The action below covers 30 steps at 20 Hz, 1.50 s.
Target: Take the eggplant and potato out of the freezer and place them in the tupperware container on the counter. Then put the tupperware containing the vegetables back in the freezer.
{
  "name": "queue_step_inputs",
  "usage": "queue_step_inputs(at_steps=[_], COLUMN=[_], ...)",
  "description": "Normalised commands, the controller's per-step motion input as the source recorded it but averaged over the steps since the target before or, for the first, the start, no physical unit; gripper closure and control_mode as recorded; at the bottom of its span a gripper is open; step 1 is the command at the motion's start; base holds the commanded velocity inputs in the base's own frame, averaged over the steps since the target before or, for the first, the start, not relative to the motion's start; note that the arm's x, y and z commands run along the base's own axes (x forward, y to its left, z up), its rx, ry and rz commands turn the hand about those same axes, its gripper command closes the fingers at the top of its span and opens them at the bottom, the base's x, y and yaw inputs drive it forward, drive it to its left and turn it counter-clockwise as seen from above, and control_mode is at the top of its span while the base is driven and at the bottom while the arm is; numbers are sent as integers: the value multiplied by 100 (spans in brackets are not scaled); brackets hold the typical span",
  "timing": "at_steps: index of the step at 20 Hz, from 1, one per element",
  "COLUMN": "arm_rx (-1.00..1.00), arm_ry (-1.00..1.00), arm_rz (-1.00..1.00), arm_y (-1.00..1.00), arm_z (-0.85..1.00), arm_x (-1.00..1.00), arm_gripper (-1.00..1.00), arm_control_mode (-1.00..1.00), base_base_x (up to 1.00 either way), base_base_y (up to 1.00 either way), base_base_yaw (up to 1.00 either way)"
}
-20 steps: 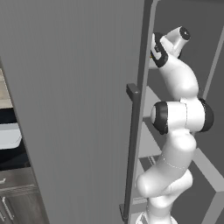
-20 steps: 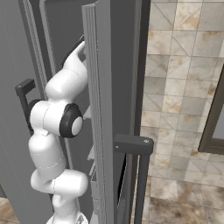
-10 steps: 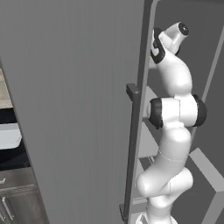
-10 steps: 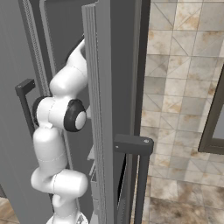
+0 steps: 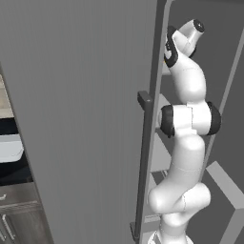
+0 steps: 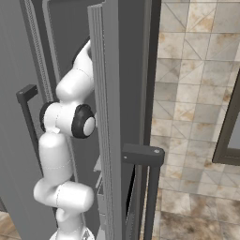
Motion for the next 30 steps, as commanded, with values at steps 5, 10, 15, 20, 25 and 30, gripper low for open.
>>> queue_step_inputs(at_steps=[5,10,15,20,25,30], arm_rx=[0,0,0,-2,-3,-1], arm_ry=[1,0,-9,-19,-16,-3], arm_rz=[0,0,0,-1,-4,-9], arm_y=[9,15,17,16,6,0], arm_z=[-22,-14,-9,-5,0,0], arm_x=[-20,-39,-67,-88,-98,-100], arm_gripper=[100,100,100,100,100,100], arm_control_mode=[-100,-100,-100,-100,-100,-100], base_base_x=[0,0,0,0,0,0], base_base_y=[0,0,0,0,0,0], base_base_yaw=[0,0,0,0,0,0])
